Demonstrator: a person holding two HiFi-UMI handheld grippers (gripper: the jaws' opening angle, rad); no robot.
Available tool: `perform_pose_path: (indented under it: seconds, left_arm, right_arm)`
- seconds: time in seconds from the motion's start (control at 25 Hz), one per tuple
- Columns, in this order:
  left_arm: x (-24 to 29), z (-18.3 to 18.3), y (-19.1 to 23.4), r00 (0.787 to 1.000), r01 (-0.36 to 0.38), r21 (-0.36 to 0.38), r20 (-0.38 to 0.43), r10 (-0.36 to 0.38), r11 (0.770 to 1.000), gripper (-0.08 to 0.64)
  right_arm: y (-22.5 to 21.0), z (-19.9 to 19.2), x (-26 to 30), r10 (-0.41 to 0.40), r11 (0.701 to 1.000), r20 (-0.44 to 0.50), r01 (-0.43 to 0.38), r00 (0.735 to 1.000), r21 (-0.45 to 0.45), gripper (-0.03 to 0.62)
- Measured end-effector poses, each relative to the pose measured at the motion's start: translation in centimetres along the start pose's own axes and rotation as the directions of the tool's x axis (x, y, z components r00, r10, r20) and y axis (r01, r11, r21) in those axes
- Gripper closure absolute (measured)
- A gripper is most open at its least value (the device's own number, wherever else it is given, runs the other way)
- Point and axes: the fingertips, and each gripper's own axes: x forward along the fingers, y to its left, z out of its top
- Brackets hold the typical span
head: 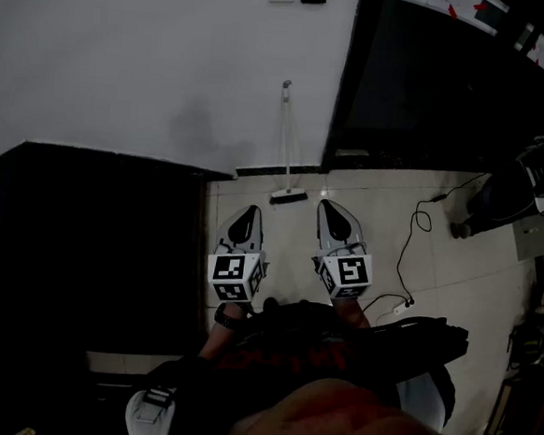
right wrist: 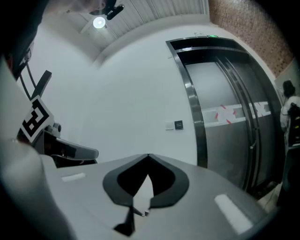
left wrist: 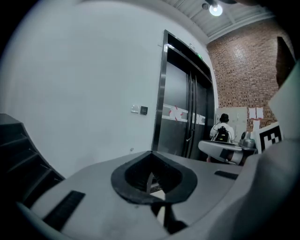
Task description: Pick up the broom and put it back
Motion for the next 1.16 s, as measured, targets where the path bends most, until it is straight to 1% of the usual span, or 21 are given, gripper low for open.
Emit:
perform_pose_path:
  seconds: [0.12, 0.36, 0.96, 1.16]
  left_arm:
    - [0.1, -0.1, -0.4, 1.0, -0.002, -0.001, -0.005, 0.002, 1.0, 0.555]
    - [-0.1, 0.0, -1.7, 1.0, 0.002, 0.0, -0.014, -0.002, 1.0, 0.555]
    - [-0.6, -0.3, -1.9, 1.0, -0.015, -0.007, -0.01, 0.014, 1.0, 0.555]
    - [-1.1, -0.3, -2.8, 1.0, -0.003, -0.004, -0.012, 0.003, 1.0, 0.555]
  right_arm:
    - [0.0, 0.3, -0.2, 0.018, 0.999, 0.003, -0.018, 1.0, 0.027, 0.592]
    - [-0.6, 0.3, -1.2, 0.015, 1.0, 0.002, -0.015, 1.0, 0.013, 0.592]
    - [-0.5, -0.2, -1.6, 0.027, 1.0, -0.017, -0.027, 0.999, 0.003, 0.592]
    - [0.0, -0.7, -2.3, 0.057, 0.998, -0.044, -0.056, 0.997, 0.039, 0.592]
